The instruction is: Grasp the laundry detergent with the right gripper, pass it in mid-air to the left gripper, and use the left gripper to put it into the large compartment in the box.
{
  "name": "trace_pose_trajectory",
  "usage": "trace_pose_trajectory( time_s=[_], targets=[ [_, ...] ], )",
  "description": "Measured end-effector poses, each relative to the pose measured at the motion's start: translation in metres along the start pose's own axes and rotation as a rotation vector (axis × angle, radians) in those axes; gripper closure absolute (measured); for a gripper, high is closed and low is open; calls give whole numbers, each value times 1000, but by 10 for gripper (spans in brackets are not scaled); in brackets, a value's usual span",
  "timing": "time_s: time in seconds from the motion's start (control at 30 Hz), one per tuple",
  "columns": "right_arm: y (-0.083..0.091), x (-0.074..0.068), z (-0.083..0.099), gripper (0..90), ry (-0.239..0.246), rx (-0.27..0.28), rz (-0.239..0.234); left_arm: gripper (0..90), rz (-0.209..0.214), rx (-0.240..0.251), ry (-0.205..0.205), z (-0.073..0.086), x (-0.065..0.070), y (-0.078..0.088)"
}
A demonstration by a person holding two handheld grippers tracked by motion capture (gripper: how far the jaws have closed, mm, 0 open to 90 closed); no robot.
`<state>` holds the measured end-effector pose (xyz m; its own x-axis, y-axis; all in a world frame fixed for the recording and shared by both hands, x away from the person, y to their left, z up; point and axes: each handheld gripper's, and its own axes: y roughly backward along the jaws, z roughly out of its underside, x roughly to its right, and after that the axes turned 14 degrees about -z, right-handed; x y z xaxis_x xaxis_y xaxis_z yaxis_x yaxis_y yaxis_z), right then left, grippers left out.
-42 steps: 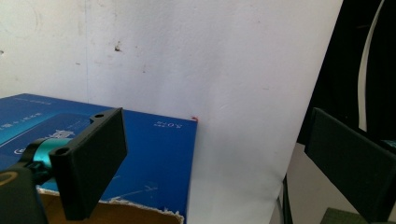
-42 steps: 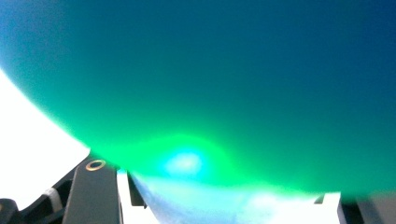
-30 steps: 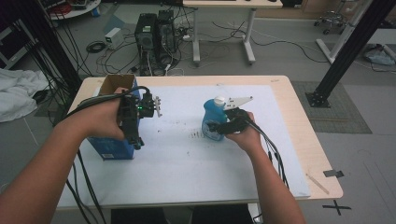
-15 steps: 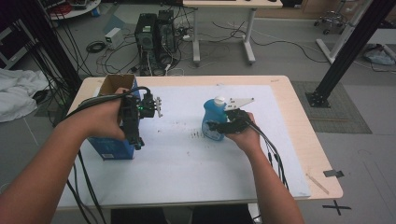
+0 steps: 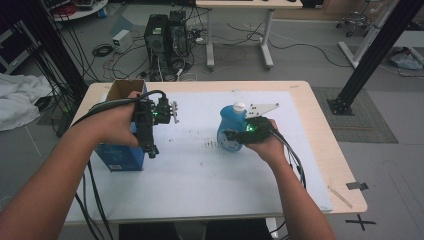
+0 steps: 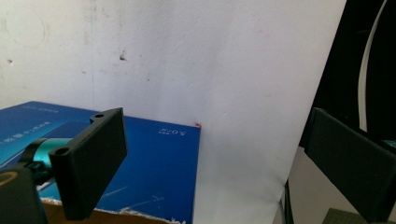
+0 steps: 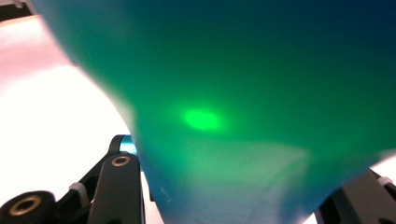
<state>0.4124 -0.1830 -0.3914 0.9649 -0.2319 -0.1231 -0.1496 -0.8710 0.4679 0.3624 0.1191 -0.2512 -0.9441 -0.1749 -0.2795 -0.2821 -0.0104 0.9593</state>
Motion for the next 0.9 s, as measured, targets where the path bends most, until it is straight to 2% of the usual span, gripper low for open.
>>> trace_pose_trajectory(
  time_s=[0.27,0.37,0.5,0.6,0.8,0.87,0.9],
  targets=[
    [4,-19,-10,473,40,-28,-57,59,0,20,-26,-13,3,8],
    [2,-29,-17,473,65,-39,-94,59,-3,30,-34,-18,4,10],
    [-1,-36,-22,473,83,-44,-124,59,0,38,-41,-22,7,12],
    [-7,-45,-28,473,112,-55,-165,59,3,39,-52,-25,9,14],
    [-17,-54,-33,473,134,-77,-216,59,11,52,-61,-28,12,15],
    [-24,-59,-34,473,145,-81,-253,59,13,61,-68,-29,14,15],
    [-24,-59,-34,473,145,-81,-253,59,13,61,-68,-29,14,15]
  ],
)
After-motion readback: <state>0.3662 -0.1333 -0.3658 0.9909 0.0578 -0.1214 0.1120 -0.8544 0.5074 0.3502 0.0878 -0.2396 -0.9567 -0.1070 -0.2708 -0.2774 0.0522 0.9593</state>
